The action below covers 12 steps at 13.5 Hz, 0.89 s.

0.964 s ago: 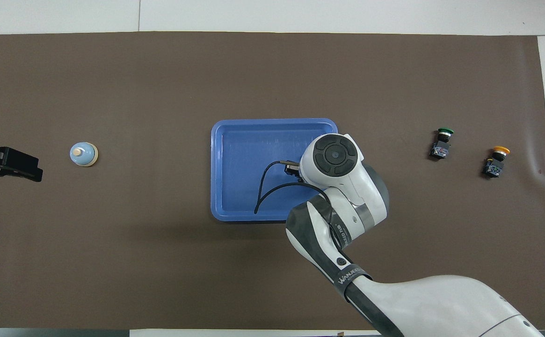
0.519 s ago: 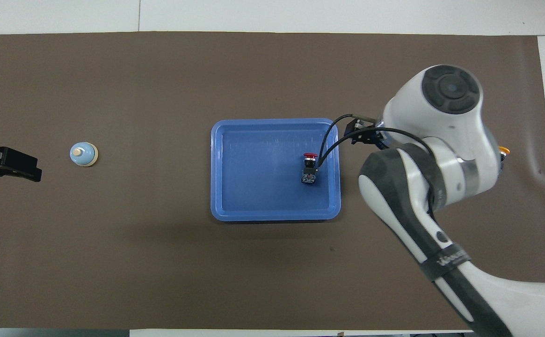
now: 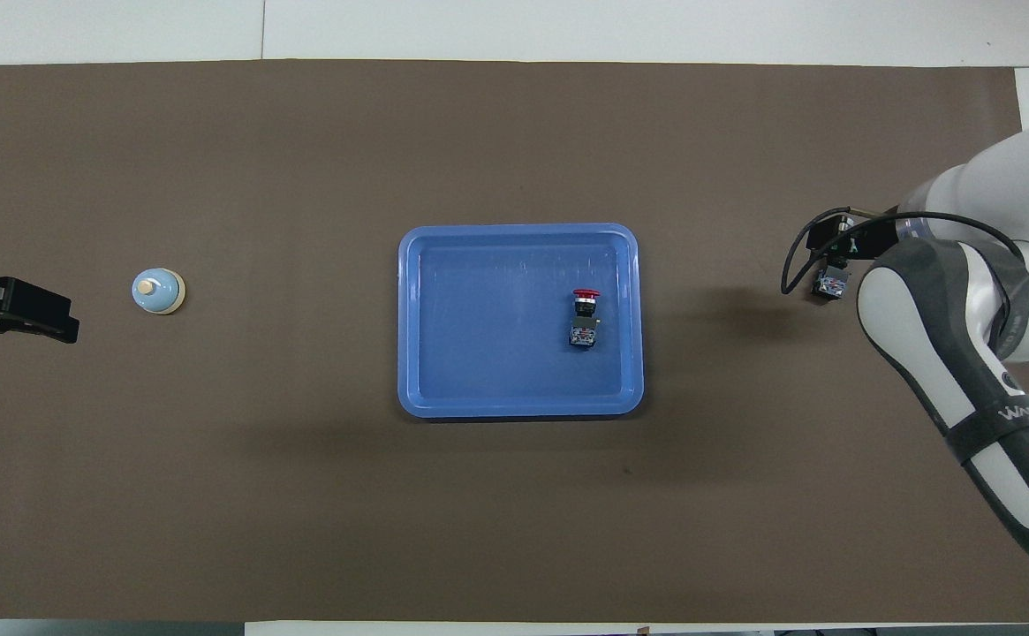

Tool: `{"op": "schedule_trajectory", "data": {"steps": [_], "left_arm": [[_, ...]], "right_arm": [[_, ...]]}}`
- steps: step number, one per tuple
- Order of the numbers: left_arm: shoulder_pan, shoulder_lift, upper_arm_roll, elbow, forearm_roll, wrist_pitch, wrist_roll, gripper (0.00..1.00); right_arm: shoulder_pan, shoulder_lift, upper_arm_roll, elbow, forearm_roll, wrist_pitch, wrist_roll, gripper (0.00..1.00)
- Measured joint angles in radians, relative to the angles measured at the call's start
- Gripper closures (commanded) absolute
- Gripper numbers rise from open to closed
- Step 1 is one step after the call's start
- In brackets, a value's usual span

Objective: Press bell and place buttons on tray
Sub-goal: 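Move the right gripper to the green-capped button and grasp it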

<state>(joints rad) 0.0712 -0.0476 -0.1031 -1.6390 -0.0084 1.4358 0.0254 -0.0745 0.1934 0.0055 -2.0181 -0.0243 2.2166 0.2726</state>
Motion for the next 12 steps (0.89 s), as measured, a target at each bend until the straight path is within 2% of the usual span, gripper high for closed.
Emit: {"op": "schedule_trajectory", "data": {"steps": [4,6,7,8,9,10,12], "left_arm": [[0.000,0.000,0.000,0.000,0.000,0.000,0.000,0.00],[0.000,0.000,0.000,0.000,0.000,0.000,0.000,0.00],[0.000,0.000,0.000,0.000,0.000,0.000,0.000,0.00],[0.000,0.000,0.000,0.000,0.000,0.000,0.000,0.00],[0.000,0.000,0.000,0.000,0.000,0.000,0.000,0.00],[0.000,0.000,0.000,0.000,0.000,0.000,0.000,0.00],[0.000,0.000,0.000,0.000,0.000,0.000,0.000,0.00]], "right_arm": [[-0.010,0.010,0.002,-0.142,-0.003,0.205,-0.012,0.00],[-0.022,0.038,0.002,-0.170,-0.003,0.284,-0.032,0.00],[-0.024,0.056,0.002,-0.171,-0.003,0.315,-0.034,0.27],[-0.024,0.072,0.002,-0.171,-0.003,0.340,-0.034,0.68],[-0.024,0.078,0.003,-0.168,-0.004,0.351,-0.034,0.92],[-0.023,0.078,0.004,-0.161,-0.004,0.351,-0.034,1.00],[-0.022,0.078,0.008,-0.141,-0.004,0.332,-0.034,1.00]]}}
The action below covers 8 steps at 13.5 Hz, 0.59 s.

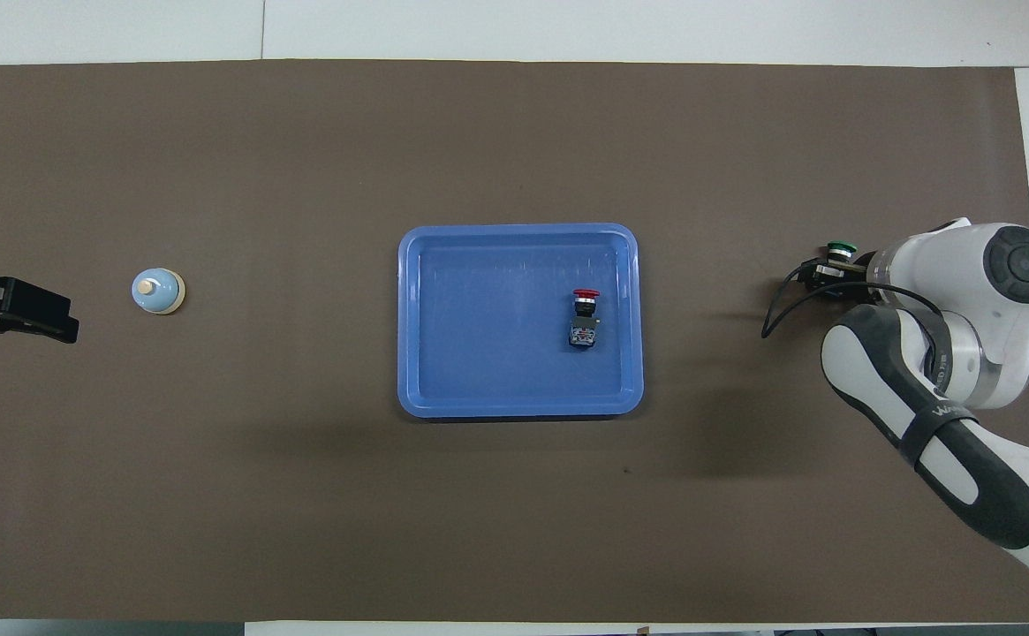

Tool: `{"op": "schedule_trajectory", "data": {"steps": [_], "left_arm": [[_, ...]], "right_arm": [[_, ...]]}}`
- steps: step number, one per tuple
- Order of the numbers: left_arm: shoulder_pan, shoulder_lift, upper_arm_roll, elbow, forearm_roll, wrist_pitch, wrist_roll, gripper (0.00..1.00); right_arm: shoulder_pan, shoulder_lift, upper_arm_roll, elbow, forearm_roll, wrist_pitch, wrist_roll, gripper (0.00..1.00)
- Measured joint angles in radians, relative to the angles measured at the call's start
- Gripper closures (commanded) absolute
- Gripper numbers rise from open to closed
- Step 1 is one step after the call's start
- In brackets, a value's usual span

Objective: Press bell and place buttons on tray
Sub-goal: 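Move the right gripper to the green-capped button and grasp it, then place the green button in the tray beside the red button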

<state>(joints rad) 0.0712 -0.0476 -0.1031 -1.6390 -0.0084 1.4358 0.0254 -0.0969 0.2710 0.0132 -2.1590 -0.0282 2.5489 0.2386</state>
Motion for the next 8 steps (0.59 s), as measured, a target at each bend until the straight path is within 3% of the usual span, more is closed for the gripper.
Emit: {"op": "schedule_trajectory", "data": {"steps": [4,6,8], "left_arm": [[0.000,0.000,0.000,0.000,0.000,0.000,0.000,0.00],[0.000,0.000,0.000,0.000,0.000,0.000,0.000,0.00],[0.000,0.000,0.000,0.000,0.000,0.000,0.000,0.00]], "right_arm": [[0.004,-0.001,0.005,0.038,0.000,-0.083,0.000,1.00],[0.027,-0.004,0.010,0.120,0.000,-0.229,0.023,1.00],[0.117,-0.015,0.014,0.251,0.000,-0.422,0.139,1.00]]}}
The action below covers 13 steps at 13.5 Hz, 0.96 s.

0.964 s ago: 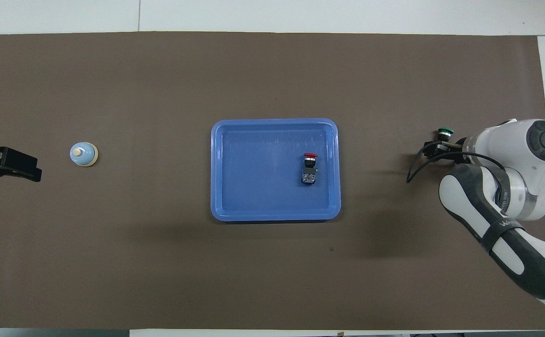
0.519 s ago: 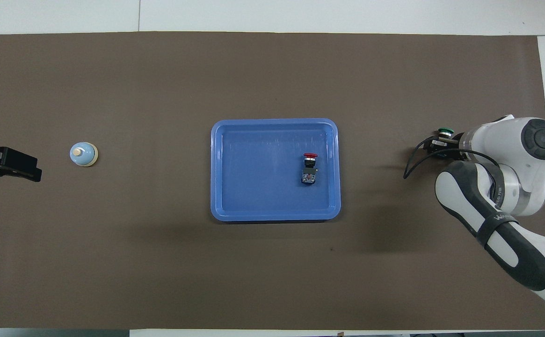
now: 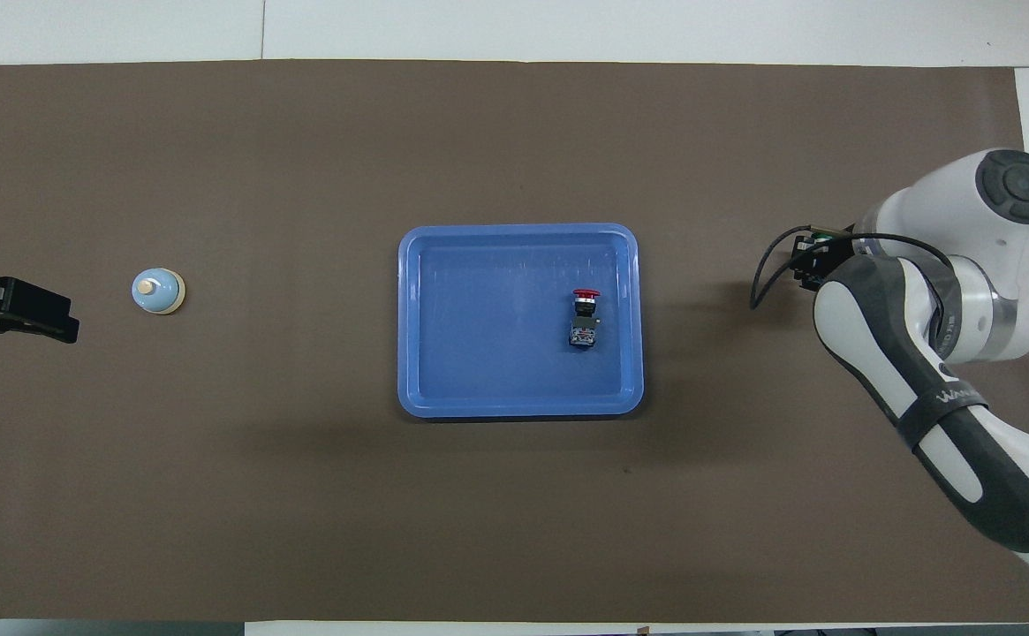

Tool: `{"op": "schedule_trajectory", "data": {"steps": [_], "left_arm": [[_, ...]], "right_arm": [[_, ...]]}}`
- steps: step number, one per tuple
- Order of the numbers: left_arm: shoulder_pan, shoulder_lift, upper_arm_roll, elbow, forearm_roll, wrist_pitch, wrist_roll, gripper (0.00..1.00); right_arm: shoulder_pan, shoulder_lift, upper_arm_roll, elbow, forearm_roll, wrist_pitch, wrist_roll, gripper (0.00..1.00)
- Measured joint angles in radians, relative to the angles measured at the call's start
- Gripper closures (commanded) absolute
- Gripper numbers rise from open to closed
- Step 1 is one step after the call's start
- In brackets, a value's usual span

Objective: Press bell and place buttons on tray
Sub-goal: 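Place the green button in the tray beside the red button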

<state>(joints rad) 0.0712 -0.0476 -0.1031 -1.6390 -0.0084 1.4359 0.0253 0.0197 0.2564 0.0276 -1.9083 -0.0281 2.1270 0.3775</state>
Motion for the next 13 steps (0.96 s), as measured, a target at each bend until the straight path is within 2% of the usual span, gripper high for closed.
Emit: {"op": "schedule_trajectory", "data": {"steps": [2,5,8,10,13], "left_arm": [[0.000,0.000,0.000,0.000,0.000,0.000,0.000,0.00],[0.000,0.000,0.000,0.000,0.000,0.000,0.000,0.00],[0.000,0.000,0.000,0.000,0.000,0.000,0.000,0.00],[0.000,0.000,0.000,0.000,0.000,0.000,0.000,0.00],[0.000,0.000,0.000,0.000,0.000,0.000,0.000,0.00]], "right_arm": [[0.136,-0.010,0.005,0.120,0.000,-0.139,0.156,1.00],[0.331,-0.007,0.009,0.190,0.003,-0.191,0.319,1.00],[0.479,0.023,0.012,0.193,0.004,-0.172,0.481,1.00],[0.556,0.071,0.012,0.192,0.004,-0.111,0.551,1.00],[0.576,0.141,0.010,0.182,0.003,-0.015,0.560,1.00]]}}
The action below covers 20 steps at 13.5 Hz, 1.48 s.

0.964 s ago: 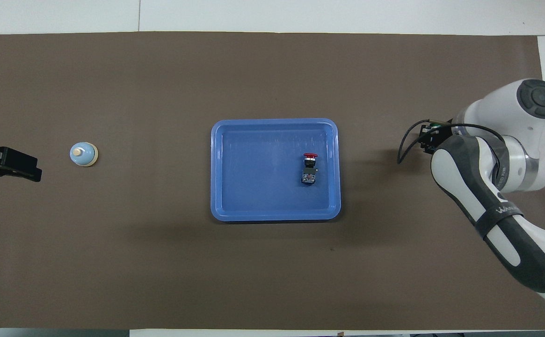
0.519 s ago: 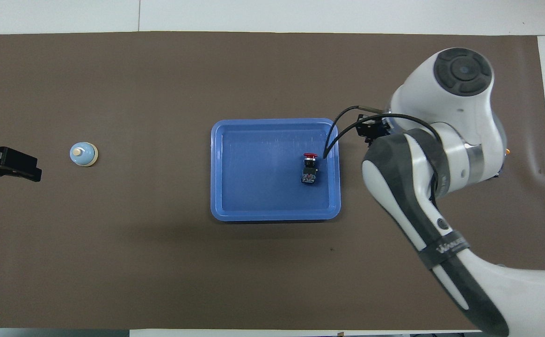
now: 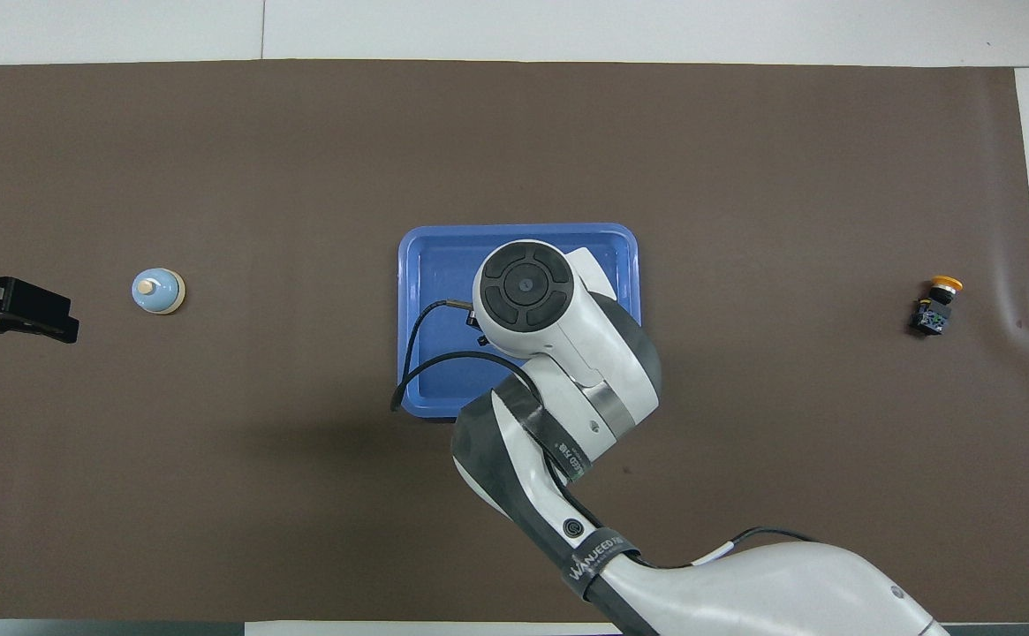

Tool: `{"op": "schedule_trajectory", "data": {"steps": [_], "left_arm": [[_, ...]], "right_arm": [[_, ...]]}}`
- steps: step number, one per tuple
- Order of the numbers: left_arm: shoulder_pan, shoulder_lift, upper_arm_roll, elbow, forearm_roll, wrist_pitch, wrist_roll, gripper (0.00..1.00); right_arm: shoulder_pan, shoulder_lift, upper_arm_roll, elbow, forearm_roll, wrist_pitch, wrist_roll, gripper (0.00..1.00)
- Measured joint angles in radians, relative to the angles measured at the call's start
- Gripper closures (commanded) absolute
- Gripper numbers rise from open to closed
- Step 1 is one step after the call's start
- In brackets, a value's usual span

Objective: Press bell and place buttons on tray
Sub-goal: 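Place the green button in the tray beside the red button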

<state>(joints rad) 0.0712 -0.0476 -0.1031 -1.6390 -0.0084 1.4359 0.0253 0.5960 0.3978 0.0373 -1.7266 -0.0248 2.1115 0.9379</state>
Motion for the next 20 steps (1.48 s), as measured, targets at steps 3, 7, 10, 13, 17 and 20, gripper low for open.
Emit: {"op": "schedule_trajectory", "data": {"steps": [3,7,10,13,17,20], "left_arm": [[0.000,0.000,0.000,0.000,0.000,0.000,0.000,0.00],[0.000,0.000,0.000,0.000,0.000,0.000,0.000,0.00],[0.000,0.000,0.000,0.000,0.000,0.000,0.000,0.00],[0.000,0.000,0.000,0.000,0.000,0.000,0.000,0.00],[0.000,0.000,0.000,0.000,0.000,0.000,0.000,0.00],[0.000,0.000,0.000,0.000,0.000,0.000,0.000,0.00]], "right_arm": [[0.008,0.023,0.000,-0.070,-0.001,0.118,-0.003,1.00],[0.020,0.021,0.000,-0.113,-0.001,0.162,-0.003,0.00],[0.014,0.003,-0.010,-0.104,-0.001,0.122,-0.002,0.00],[-0.075,-0.086,-0.025,-0.047,-0.001,-0.043,-0.018,0.00],[-0.321,-0.241,-0.031,-0.030,-0.002,-0.236,-0.283,0.00],[-0.496,-0.269,-0.034,-0.040,-0.015,-0.287,-0.496,0.00]]}}
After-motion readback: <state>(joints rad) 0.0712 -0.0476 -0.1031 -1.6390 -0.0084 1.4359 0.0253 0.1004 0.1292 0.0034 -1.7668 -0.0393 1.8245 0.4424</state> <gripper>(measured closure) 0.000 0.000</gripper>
